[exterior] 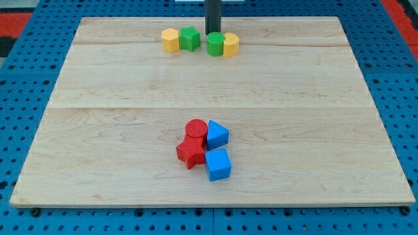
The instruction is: Push the red circle into the green circle
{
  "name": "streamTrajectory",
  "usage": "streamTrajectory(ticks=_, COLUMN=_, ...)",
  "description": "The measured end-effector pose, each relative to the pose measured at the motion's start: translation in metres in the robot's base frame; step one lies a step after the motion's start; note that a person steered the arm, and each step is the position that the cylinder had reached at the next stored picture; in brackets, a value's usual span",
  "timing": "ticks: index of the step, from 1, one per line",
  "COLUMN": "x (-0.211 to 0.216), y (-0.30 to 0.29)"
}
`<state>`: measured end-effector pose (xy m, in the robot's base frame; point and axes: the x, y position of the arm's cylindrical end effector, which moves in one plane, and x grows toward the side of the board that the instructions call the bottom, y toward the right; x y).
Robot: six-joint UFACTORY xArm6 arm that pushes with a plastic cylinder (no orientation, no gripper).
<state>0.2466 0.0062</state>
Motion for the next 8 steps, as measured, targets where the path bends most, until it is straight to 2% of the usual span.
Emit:
streamTrajectory(ticks=3, x=0.008, y=0.008)
streamTrajectory(ticks=4, x=0.001, y=0.028)
streamTrajectory(ticks=5, x=-0.007, y=0.084)
streamTrajectory(ticks=6, x=0.026, y=0.117)
streamTrajectory(ticks=8, x=0.172, y=0.132)
